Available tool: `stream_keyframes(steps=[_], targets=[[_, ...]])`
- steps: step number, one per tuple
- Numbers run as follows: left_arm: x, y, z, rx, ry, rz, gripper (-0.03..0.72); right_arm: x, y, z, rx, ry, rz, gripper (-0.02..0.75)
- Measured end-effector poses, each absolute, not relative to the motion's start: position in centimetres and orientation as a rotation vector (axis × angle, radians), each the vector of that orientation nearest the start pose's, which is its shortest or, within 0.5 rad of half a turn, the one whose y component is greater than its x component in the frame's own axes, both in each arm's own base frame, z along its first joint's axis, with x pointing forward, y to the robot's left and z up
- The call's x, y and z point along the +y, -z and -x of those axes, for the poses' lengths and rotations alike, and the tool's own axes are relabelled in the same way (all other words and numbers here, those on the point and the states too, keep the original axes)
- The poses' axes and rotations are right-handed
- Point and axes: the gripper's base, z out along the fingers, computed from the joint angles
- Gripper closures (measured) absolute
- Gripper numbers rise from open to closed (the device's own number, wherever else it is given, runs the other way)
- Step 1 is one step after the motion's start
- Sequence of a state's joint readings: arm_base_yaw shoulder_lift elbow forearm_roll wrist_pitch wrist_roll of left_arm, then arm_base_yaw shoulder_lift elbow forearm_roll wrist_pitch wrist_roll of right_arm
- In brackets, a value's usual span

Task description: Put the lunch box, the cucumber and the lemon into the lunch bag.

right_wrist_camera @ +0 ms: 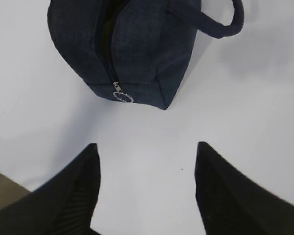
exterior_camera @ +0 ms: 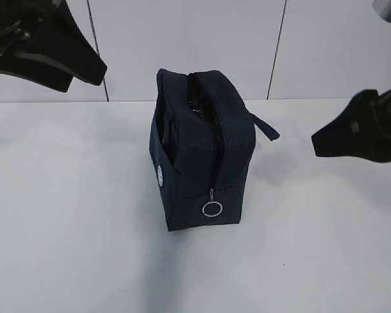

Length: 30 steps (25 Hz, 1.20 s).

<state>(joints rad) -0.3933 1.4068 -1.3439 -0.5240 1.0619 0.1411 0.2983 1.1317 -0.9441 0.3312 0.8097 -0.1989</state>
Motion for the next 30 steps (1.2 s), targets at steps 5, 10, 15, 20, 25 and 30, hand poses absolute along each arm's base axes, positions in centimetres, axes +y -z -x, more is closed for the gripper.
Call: stream_keyframes(steps=[5,10,15,20,25,30], targets=[[-14.7,-36.8,-25.1,2.531,0.766,-0.518,0.249,7.6,-29.8,-19.2,2.289,-0.358,0.444,0.273],[-14.6,-36.8,-25.2,2.52,0.754,-0.517,0.249,7.2,-27.2,-18.8,2.251,-0.297,0.463,0.273],[-14.7,-37.0,-25.7,2.473,0.746,-0.491,0.249,7.1,-26.1,-18.8,2.199,-0.313,0.386,0.272],[-14.7,-37.1,-25.8,2.453,0.743,-0.479,0.249,8.0,-25.1,-18.3,2.158,-0.324,0.419,0.273],[-14.6,-37.1,-25.9,2.454,0.733,-0.482,0.249,9.4,-24.4,-17.3,2.128,-0.353,0.517,0.272],[-14.6,-37.1,-25.9,2.454,0.726,-0.484,0.249,9.5,-24.7,-17.5,2.082,-0.347,0.496,0.272]])
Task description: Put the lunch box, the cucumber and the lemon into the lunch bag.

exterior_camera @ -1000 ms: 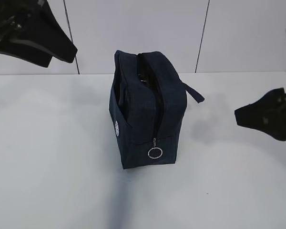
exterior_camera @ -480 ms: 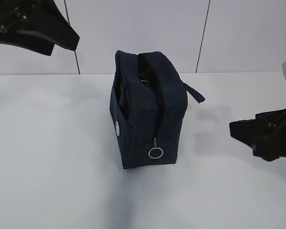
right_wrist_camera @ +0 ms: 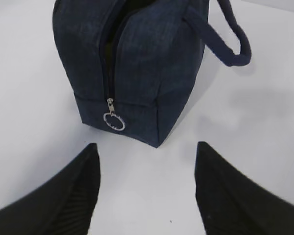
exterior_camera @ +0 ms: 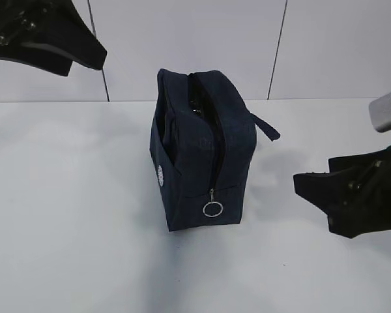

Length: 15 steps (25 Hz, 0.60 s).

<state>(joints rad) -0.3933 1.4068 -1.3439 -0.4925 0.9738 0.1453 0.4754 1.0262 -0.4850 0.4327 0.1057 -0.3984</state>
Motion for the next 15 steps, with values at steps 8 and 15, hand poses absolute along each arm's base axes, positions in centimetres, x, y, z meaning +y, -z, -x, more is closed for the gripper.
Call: stream_keyframes(steps=[8,15], targets=[[-14.6,-37.1,-25.9,2.454,0.725,-0.485,0.249,8.7,-23.8,-17.9,1.967,-0.275,0.415,0.273],[-14.5,-37.0,-25.9,2.455,0.709,-0.49,0.249,8.1,-21.9,-18.1,1.889,-0.193,0.373,0.272]])
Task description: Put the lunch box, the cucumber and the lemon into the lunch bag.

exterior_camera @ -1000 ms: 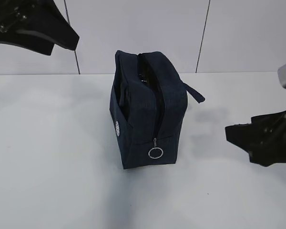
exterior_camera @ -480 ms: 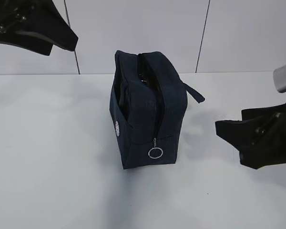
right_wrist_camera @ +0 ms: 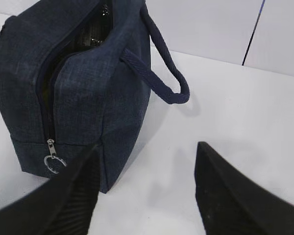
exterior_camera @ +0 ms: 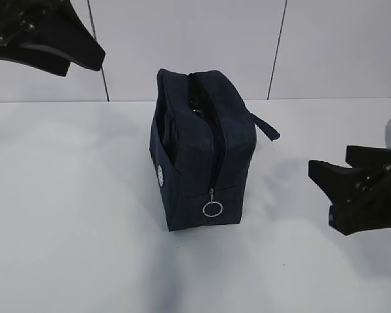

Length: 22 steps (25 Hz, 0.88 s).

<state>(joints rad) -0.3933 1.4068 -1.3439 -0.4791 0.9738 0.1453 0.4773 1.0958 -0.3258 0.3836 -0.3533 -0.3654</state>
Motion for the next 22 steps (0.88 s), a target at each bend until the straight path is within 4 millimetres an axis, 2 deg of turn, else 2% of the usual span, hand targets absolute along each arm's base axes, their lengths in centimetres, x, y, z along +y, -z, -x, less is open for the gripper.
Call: stream_keyframes(steps=[11,22], targets=[[-14.5,-37.0,-25.9,2.456,0.701,-0.493,0.249,10.7,-18.2,-18.6,1.906,-0.261,0.592,0.272],[-14.5,-37.0,-25.9,2.456,0.701,-0.493,0.249,12.3,-15.4,-19.6,1.874,-0.334,0.683,0.272]])
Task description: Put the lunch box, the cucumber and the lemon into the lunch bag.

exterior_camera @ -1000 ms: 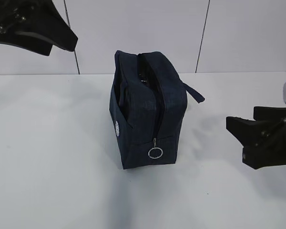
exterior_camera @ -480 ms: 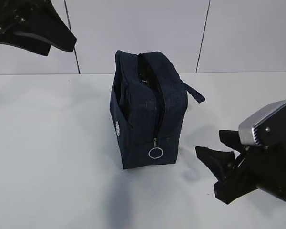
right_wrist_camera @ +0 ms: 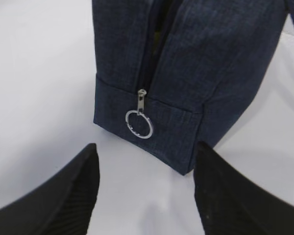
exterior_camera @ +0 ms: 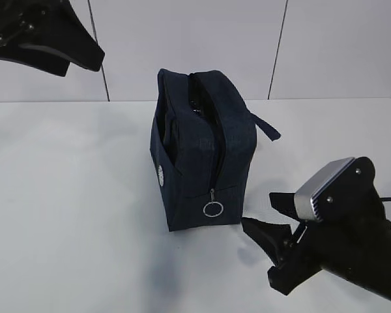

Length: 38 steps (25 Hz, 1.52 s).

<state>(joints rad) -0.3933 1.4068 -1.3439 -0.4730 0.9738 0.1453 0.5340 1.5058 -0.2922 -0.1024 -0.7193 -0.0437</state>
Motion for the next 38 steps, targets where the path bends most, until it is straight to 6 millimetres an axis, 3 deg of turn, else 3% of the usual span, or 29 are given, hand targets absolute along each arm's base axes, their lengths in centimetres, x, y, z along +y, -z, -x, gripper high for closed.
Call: stream_keyframes(steps=[20,28,38], targets=[[-14.5,-37.0,-25.9,2.456,0.701,-0.493,0.249,15.1,-12.4,-23.4,1.96,-0.415,0.691,0.275],[-14.5,-37.0,-25.9,2.456,0.701,-0.493,0.249,16.1,-11.6,-24.8,1.979,-0.419,0.702,0.328],[-14.5,-37.0,-25.9,2.456,0.699,-0.493,0.249,16.6,-10.9,-25.6,2.024,-0.4,0.737,0.33]])
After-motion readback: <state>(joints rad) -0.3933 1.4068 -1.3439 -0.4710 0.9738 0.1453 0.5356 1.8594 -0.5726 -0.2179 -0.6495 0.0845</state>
